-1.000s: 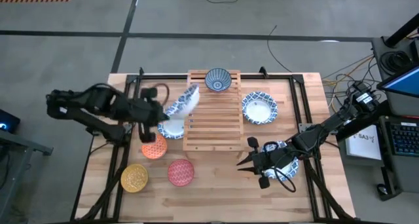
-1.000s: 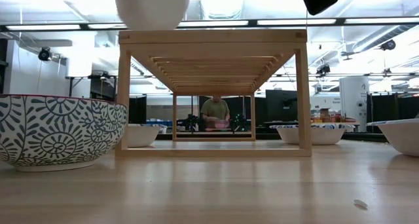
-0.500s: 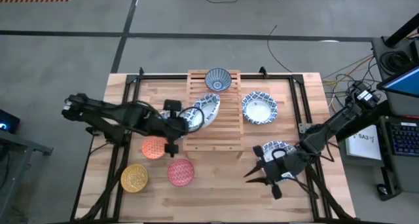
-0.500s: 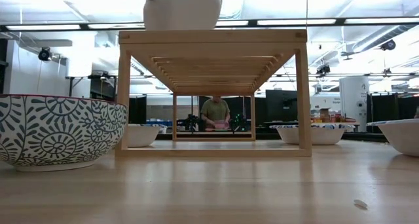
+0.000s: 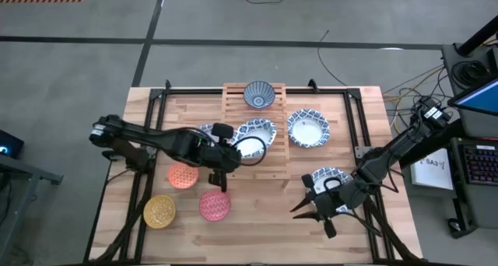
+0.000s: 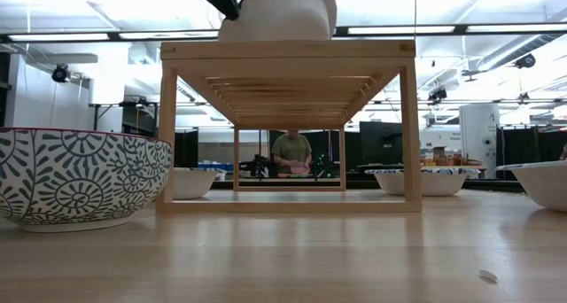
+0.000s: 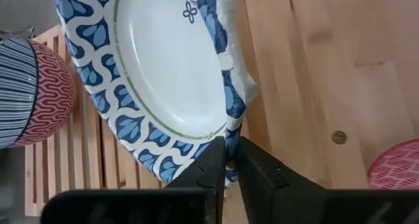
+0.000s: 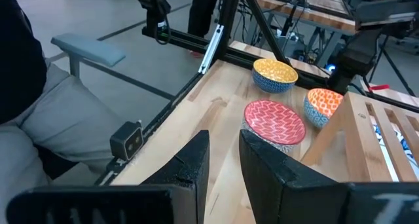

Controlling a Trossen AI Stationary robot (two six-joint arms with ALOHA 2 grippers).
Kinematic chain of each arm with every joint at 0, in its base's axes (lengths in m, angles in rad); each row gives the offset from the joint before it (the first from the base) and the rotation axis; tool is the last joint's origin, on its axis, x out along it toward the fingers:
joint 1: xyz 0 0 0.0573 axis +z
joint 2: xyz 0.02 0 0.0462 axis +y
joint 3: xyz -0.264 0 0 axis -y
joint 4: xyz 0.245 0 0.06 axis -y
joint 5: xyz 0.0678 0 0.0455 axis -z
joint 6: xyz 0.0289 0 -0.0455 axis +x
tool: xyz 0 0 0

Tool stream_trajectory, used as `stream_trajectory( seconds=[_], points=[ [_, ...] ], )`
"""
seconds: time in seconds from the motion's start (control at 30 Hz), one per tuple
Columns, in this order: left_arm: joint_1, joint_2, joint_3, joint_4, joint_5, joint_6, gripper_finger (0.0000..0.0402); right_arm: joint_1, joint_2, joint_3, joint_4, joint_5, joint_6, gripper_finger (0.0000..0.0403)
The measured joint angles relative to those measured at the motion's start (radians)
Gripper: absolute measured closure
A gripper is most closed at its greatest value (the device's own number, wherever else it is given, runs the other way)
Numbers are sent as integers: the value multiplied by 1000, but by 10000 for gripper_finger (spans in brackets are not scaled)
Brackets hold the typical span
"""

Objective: Place and stack bowls onto a shelf
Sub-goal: Put the top left white patterned bowl on the shelf, then stack the top right white patterned bowl on top of the white patterned bowl on the shelf

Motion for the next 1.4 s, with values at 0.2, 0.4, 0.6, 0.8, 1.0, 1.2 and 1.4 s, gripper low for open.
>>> stream_trajectory(
  seconds=[0.2,0.4,0.6,0.8,1.0,1.2,1.4],
  points=[
    [26,20,7,-15,1,0,353,0,0,0,0,0,0,328],
    [44,18,7,-15,0,2,306,0,0,0,0,1,0,328],
    [46,2,7,-27,0,3,270,0,0,0,-6,68,14,328],
    [45,-32,6,-66,-23,-16,252,0,1,0,-17,118,38,328],
    [45,-104,-38,-66,-23,-66,251,-1,1,0,-37,208,88,331],
    [44,-236,-215,51,-23,-119,251,-1,3,-1,-37,209,107,339],
    [43,-398,-464,247,-23,-192,251,-3,16,-2,-30,274,131,340]
  ],
)
